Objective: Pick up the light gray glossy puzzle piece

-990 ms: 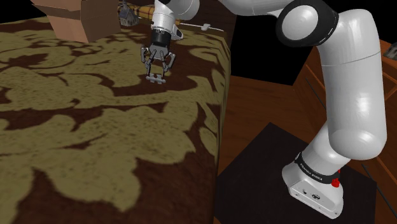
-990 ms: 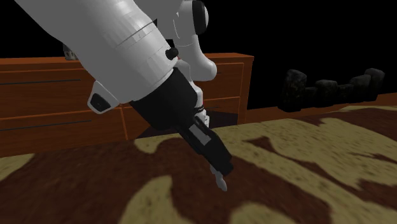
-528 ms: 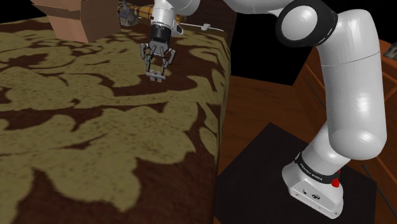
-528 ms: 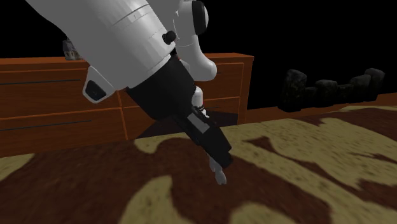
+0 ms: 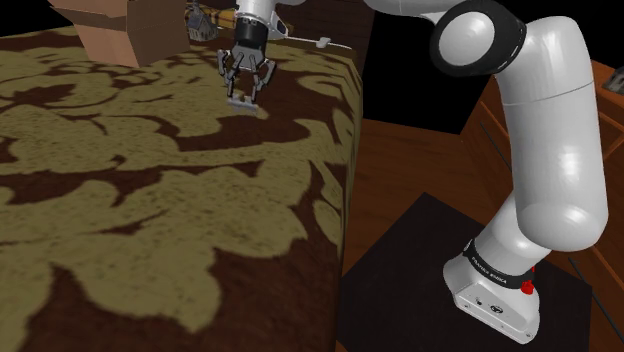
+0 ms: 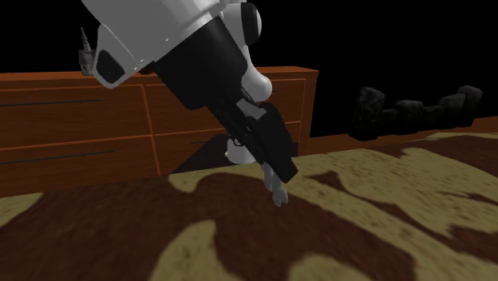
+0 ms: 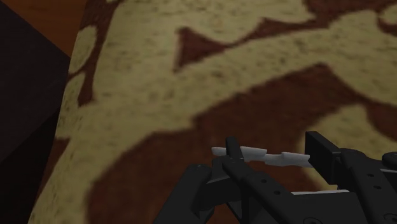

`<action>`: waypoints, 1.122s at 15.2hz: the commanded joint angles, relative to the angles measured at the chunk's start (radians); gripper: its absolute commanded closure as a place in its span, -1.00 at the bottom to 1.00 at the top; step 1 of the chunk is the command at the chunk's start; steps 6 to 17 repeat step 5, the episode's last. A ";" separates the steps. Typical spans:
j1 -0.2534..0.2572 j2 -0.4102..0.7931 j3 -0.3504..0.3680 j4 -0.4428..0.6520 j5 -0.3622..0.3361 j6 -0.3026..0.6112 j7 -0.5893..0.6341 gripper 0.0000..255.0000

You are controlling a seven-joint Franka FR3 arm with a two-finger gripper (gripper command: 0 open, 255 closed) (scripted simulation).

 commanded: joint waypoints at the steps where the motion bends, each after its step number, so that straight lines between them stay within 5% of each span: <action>1: 0.000 0.013 0.002 0.048 -0.001 -0.032 0.015 1.00; 17: 0.002 0.029 0.004 0.100 -0.002 -0.065 0.033 1.00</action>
